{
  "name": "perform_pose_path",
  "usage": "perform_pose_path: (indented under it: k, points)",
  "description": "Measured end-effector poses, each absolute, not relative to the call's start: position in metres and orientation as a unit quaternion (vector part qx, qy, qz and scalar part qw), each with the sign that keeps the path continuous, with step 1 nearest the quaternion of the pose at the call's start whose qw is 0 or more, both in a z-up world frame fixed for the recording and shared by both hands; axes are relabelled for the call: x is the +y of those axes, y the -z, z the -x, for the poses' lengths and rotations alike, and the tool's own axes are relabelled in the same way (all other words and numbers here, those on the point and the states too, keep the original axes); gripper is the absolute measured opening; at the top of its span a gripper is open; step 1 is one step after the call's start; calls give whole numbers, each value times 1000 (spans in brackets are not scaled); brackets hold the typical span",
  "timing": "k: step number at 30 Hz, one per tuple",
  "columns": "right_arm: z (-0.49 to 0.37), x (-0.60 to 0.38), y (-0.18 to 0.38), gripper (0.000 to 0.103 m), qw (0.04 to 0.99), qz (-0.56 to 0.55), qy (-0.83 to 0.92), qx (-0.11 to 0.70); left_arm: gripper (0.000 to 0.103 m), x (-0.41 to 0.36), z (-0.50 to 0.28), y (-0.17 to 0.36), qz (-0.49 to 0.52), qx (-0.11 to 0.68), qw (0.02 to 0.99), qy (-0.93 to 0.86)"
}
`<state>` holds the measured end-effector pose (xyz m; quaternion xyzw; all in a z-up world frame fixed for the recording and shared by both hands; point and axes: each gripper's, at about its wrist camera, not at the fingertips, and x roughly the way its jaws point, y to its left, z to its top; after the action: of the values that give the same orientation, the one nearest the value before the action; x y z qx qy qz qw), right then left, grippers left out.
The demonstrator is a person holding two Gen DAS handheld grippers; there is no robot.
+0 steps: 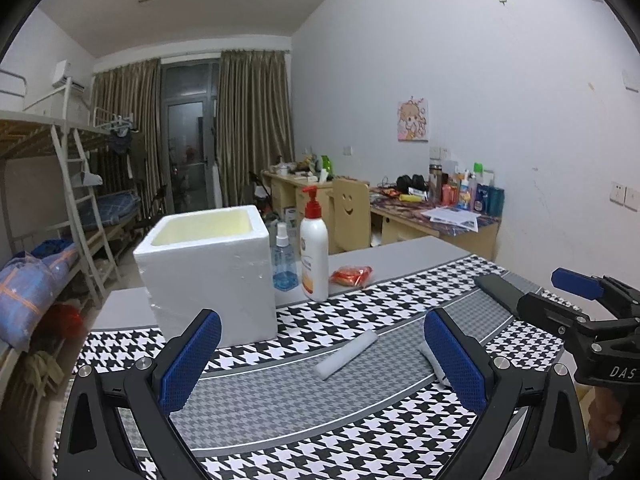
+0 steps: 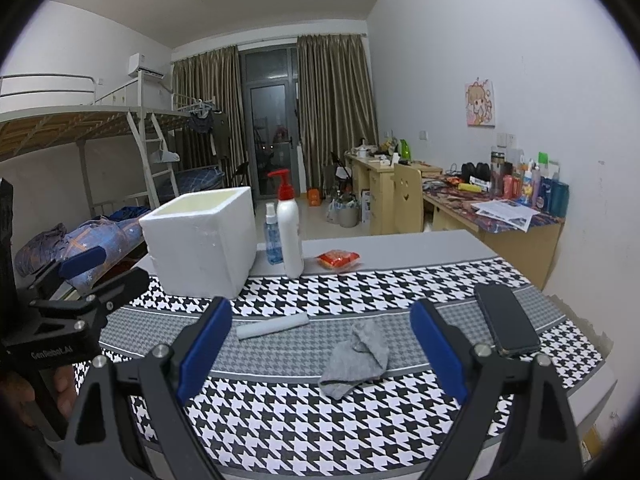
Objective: Organize soft objects
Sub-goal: 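Lower both tools toward the white sponge stick and grey sock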
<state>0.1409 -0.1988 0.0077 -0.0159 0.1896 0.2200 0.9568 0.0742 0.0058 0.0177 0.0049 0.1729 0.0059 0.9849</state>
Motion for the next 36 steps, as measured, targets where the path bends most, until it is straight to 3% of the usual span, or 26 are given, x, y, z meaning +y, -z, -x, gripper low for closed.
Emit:
perform_pose_path:
  k: [18, 36]
  points:
    - [-188, -197, 25, 93, 946, 9, -195, 260, 102, 8, -138, 16, -26, 283, 957, 56]
    - [-216, -203, 41, 93, 940, 3, -165, 300, 102, 5, -194, 48, -21, 335, 940, 61]
